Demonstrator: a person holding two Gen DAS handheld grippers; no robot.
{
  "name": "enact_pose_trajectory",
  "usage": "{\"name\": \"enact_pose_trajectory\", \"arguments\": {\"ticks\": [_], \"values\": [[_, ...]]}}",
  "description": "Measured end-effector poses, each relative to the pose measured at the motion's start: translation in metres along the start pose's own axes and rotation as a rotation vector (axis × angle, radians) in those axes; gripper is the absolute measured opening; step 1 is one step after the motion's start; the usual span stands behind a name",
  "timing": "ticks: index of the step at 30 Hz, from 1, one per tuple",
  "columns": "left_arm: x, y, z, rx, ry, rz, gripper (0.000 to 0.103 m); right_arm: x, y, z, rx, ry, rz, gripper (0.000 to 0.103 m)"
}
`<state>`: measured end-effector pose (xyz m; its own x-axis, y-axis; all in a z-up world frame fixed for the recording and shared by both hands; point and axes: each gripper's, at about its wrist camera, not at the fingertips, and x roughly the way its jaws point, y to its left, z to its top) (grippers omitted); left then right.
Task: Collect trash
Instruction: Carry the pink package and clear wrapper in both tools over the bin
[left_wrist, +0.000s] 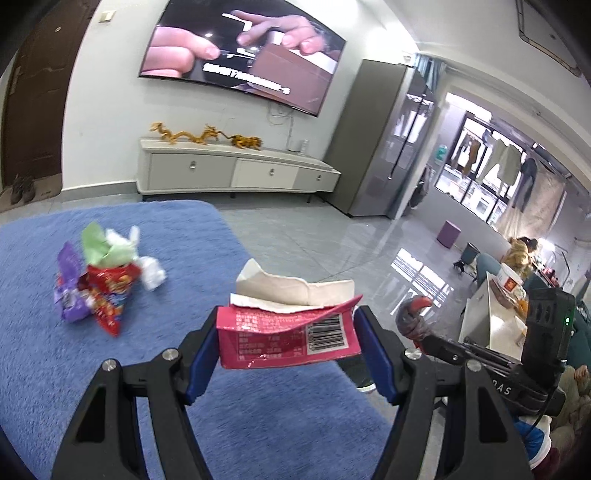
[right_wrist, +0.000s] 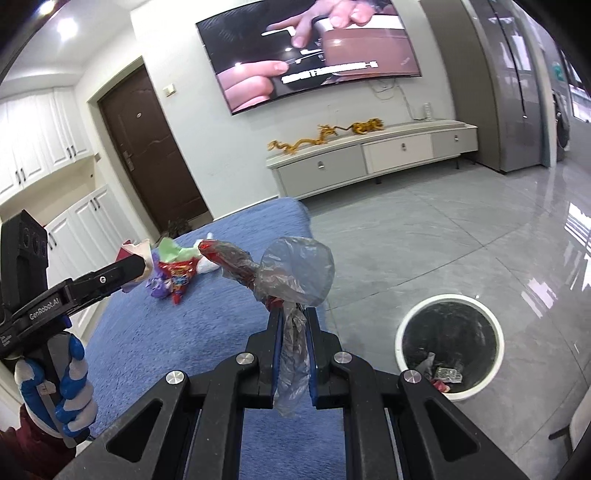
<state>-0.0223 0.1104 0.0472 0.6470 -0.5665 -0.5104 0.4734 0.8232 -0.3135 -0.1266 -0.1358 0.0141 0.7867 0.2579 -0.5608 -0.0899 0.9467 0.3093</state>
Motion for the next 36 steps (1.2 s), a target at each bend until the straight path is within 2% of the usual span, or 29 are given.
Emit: {"name": "enact_pose_trajectory", "arguments": {"ticks": [26,31,36], "values": [[0.078,-0.083,0.042,0.132,0.046,-0.074,0.068,-0.022,-0.09,-0.004,0.184,-0.051,-0.109,0.011],[0.106,-0.098,0.056,0.151,0.071,-0.085,0.068,-0.017,-0.114,0.003,0.214,-0.052,-0.139,0.011],[0.153,-0.116,0.066,0.17,0.132,-0.101,0.068,-0.001,-0.147,0.009,0.259,-0.035,-0.177,0.011]]}}
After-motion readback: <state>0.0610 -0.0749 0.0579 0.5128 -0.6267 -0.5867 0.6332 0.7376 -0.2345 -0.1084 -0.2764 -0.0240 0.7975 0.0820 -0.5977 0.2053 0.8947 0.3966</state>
